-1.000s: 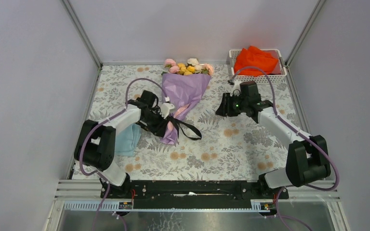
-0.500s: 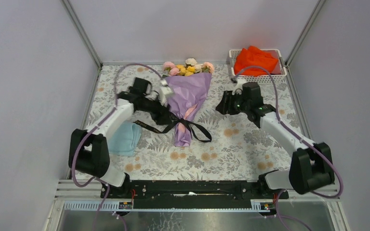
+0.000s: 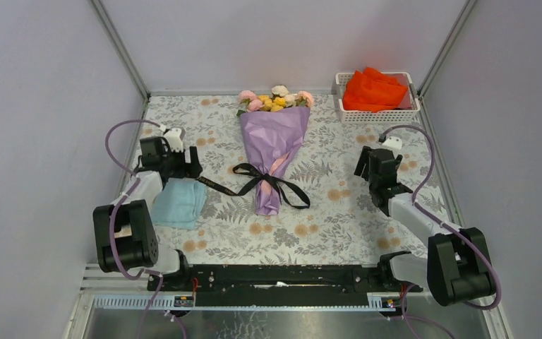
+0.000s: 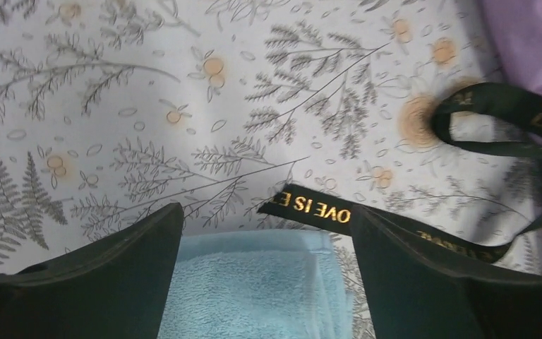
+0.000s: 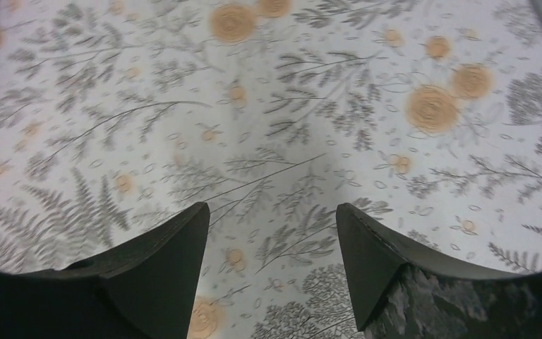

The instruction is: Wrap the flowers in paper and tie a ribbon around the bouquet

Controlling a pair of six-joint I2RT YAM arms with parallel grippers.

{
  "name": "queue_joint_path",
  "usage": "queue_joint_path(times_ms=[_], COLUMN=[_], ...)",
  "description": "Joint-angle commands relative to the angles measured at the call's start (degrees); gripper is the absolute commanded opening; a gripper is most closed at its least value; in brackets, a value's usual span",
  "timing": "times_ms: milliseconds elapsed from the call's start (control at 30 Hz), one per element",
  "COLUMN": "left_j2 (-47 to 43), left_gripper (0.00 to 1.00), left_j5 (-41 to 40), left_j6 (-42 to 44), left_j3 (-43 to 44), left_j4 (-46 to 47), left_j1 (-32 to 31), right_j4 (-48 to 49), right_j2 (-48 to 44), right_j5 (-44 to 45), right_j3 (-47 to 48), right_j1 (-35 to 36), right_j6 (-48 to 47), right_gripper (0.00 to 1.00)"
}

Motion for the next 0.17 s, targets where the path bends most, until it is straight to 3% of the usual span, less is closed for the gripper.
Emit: queue_joint_path(times_ms=[0,133], left_j2=[-2.69,-2.60], left_gripper=[0.97,0.98], left_j5=[-4.77,-2.14], left_j6=[-2.96,-3.44], left_j3=[-6.69,-9.70], left_j4=[16.51,19.67], left_j1=[-0.10,-0.03], right_j4=[9.45,9.31], right_j2=[1.52,2.11], right_j5=[14.40,13.34], right_j3=[-0.99,-1.00], right_j1=[0.14,0.14], right_j6=[3.85,4.11], right_gripper=[0.73,0.74])
